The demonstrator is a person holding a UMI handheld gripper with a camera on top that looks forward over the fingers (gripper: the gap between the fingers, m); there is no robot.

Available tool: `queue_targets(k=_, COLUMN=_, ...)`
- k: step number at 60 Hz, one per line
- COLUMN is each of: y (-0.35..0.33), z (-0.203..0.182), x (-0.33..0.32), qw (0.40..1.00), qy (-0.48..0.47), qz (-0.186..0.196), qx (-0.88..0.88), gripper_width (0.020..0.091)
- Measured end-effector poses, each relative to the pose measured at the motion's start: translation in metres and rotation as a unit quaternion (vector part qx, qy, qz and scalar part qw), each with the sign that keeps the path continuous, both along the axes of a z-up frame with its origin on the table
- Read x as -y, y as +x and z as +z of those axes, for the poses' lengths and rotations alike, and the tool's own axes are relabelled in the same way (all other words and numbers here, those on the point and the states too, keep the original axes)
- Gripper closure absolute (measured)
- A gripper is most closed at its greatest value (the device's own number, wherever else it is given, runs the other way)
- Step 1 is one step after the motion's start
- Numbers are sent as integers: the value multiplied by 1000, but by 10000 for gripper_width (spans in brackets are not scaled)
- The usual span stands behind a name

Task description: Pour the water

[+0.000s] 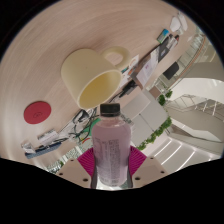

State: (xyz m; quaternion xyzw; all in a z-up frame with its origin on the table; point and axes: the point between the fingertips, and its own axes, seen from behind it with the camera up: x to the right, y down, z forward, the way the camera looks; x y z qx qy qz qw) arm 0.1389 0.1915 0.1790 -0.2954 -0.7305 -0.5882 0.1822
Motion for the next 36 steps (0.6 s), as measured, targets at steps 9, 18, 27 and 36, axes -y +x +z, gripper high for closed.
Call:
queue_targets(k=9, y=2, z=-7, x=1, qw=999, qy=-18, qz=-9, qx=45, gripper_width=698)
queue_targets(k=18, y=2, z=-6, x=1, qw=998, qy=-18, qz=-32, qx=-42, gripper_width=700)
queue_targets(k=27, y=22, z=33, x=13, qw=858, qy=95, qz=-148, qx=-482, gripper_width=697)
queue_targets(k=36, y=54, z=55, x=28, qw=523, qy=127, qz=-188, qx=-822, gripper_width=625)
